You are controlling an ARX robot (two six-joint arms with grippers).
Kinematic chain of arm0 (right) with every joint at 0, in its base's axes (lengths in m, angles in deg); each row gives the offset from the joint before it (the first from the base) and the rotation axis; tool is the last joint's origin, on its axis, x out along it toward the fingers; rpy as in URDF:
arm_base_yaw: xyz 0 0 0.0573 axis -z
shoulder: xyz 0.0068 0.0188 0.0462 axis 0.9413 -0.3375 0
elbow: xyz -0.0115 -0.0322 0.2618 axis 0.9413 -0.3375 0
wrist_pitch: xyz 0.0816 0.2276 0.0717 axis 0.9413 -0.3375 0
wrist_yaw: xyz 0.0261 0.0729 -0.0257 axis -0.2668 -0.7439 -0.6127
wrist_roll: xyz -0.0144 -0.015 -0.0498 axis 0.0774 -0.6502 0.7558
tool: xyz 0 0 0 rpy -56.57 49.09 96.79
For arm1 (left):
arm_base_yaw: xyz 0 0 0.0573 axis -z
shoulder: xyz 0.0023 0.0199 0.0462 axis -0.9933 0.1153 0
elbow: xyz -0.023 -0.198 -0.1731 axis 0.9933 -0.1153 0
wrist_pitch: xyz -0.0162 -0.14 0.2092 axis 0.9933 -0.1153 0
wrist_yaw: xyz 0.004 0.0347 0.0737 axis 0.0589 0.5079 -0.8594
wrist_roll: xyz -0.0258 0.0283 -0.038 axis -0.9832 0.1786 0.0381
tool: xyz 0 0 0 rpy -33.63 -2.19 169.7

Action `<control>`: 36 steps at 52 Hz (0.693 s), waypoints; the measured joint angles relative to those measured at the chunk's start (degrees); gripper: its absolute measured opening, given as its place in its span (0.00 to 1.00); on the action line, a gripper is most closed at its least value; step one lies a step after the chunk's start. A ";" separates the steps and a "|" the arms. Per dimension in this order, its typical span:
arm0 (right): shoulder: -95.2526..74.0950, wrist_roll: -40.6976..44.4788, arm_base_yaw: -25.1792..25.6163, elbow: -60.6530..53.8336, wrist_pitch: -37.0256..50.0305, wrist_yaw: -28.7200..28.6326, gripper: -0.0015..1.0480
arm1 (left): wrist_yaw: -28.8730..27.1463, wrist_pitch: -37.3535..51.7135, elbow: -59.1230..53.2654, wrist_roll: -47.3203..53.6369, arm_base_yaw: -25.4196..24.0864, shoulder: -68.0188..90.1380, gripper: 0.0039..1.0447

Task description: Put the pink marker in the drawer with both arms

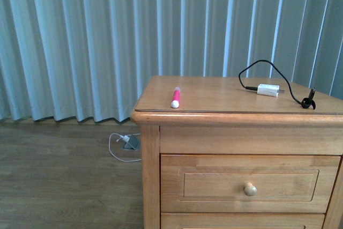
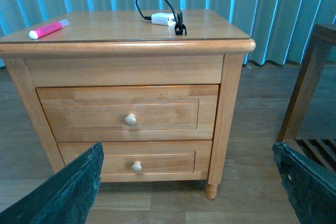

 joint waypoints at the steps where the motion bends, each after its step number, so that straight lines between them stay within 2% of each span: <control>1: 0.00 0.00 0.02 0.00 0.00 0.00 0.92 | 0.00 0.00 0.00 0.00 0.00 0.00 0.95; 36: 0.00 0.00 0.00 0.00 0.00 0.02 0.92 | 0.00 0.00 0.00 0.00 0.00 0.00 0.95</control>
